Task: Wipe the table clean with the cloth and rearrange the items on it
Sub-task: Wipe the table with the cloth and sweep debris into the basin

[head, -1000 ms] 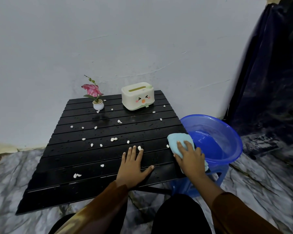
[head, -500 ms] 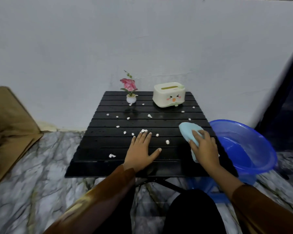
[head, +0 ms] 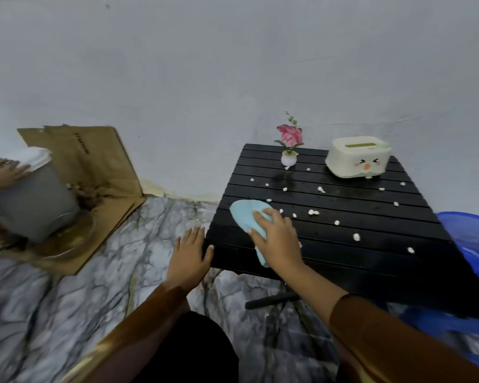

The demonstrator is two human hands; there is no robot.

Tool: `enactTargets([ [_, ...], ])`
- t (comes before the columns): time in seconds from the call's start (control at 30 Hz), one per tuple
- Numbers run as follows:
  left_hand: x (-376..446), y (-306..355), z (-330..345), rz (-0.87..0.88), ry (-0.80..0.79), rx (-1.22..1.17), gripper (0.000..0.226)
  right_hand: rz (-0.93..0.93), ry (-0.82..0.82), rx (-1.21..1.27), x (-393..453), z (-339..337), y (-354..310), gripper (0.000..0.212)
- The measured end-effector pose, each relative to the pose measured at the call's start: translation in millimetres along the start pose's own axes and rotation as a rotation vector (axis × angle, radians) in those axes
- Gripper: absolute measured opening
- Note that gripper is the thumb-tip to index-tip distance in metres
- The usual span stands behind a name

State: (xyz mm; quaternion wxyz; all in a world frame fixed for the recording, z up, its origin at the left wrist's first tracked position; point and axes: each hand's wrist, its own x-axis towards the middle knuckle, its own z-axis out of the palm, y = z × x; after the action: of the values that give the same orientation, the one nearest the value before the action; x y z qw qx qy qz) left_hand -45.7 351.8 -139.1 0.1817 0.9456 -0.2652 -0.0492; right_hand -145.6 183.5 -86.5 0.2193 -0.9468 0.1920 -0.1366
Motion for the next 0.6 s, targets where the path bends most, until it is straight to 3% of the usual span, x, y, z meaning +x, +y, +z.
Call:
enactTargets([
  [0.23, -5, -55, -3, -0.093, -0.027, -0.009, 0.056, -0.047, -0.15, -0.147, -3, 75, -52, 0.047],
  [0.37, -1, -64, -5, -0.097, -0.021, -0.012, 0.055, -0.031, -0.1, -0.324, -6, 94, -56, 0.051],
  [0.6, 18, -31, 7, 0.013, -0.015, -0.103, 0.065, 0.037, -0.06, -0.205, 4, 88, -32, 0.051],
])
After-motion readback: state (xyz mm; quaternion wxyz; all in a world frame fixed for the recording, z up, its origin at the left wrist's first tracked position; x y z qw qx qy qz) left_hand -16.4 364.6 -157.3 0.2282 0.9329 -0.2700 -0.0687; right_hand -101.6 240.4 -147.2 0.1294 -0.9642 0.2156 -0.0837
